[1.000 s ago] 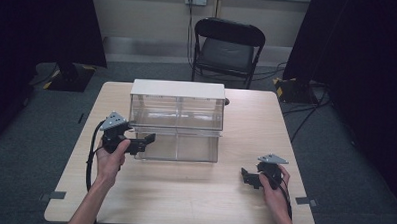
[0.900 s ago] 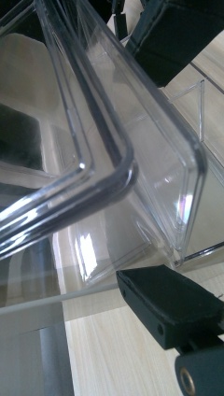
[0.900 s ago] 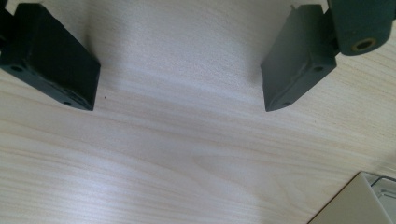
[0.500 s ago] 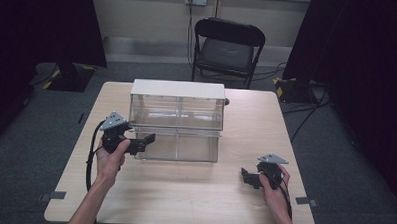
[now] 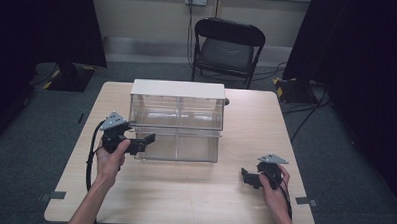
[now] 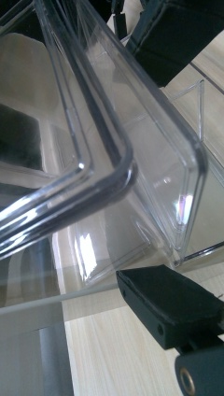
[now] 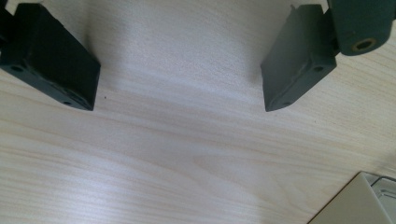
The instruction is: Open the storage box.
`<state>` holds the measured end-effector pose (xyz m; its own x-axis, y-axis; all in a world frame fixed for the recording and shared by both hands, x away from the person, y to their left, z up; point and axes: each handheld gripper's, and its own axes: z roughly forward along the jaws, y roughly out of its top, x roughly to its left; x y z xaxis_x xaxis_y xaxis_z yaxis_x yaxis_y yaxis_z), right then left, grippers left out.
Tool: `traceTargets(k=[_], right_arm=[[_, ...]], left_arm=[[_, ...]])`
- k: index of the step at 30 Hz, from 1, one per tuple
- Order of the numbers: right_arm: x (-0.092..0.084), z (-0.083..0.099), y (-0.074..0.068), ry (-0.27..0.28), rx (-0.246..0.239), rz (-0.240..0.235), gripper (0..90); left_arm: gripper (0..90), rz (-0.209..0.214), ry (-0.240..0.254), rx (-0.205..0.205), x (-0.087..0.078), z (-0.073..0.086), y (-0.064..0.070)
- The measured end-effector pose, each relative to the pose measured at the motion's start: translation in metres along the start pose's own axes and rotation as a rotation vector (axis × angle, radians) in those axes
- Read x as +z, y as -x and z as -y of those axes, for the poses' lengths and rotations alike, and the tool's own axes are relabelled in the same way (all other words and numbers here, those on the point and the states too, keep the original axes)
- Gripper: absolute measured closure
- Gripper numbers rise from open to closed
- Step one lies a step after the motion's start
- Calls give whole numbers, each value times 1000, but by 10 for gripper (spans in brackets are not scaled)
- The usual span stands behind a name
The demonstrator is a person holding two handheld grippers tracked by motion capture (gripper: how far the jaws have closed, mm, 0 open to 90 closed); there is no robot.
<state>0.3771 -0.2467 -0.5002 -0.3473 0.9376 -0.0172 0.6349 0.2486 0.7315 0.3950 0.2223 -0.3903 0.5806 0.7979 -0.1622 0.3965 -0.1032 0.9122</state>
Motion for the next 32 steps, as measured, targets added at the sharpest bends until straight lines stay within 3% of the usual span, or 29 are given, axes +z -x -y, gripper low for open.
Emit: traceTargets(k=[32], right_arm=[[0, 0, 0, 0, 0, 0, 108]], left_arm=[[56, -2, -10, 12, 0, 0, -1]])
